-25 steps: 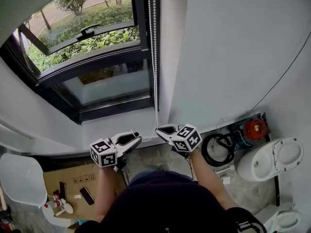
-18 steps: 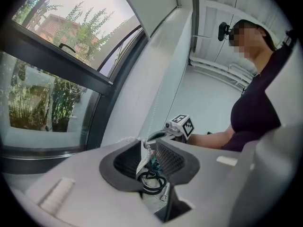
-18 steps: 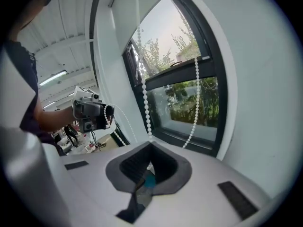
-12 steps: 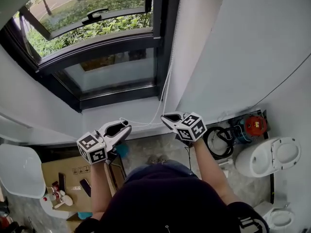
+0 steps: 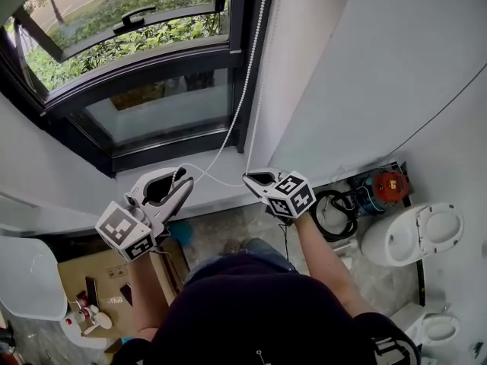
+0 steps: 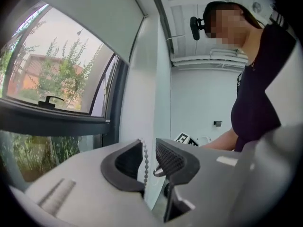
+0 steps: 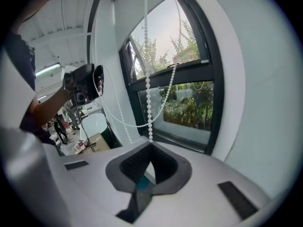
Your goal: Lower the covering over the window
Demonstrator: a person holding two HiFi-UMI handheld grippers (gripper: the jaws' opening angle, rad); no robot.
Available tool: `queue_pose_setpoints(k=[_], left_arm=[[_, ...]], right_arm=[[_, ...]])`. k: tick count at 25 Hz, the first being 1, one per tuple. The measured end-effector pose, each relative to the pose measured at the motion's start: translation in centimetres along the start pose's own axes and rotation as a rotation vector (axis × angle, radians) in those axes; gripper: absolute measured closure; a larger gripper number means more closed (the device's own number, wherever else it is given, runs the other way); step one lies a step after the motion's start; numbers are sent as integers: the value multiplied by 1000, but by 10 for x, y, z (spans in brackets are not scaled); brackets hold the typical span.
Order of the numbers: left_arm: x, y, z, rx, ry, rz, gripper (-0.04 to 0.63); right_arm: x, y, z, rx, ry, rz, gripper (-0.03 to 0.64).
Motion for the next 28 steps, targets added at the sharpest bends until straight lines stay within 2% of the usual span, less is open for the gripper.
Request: queue_pose_setpoints(k=[3, 11, 15, 23, 26, 28], left_arm=[[-13, -8, -25, -76, -13, 1, 503], [-44, -31, -80, -270, -19, 69, 503], [-52, -43, -89, -286, 54, 76, 503], [-55, -49, -98, -440, 115, 1, 503], [-52, -48, -101, -550, 166, -76, 503], [-48, -46, -108, -609, 169, -134, 503]], right_arm=[[-2, 2, 0, 2, 0, 2, 604], [0, 8, -1, 13, 7, 9, 604], [3, 6, 3, 11, 7, 18, 604], [0, 10, 2, 12, 5, 10, 604], [-1, 10, 1, 11, 3, 10, 604], [-2, 11, 0, 12, 5, 13, 604]])
Point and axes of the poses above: the fingertips, and each gripper's own axes: x backward along the fingers, y to its left, z out of its underside, the point moved 4 cm from there along x, backward along the fingers, and after that the axes turned 11 degrees about y, right-handed, at the moved point
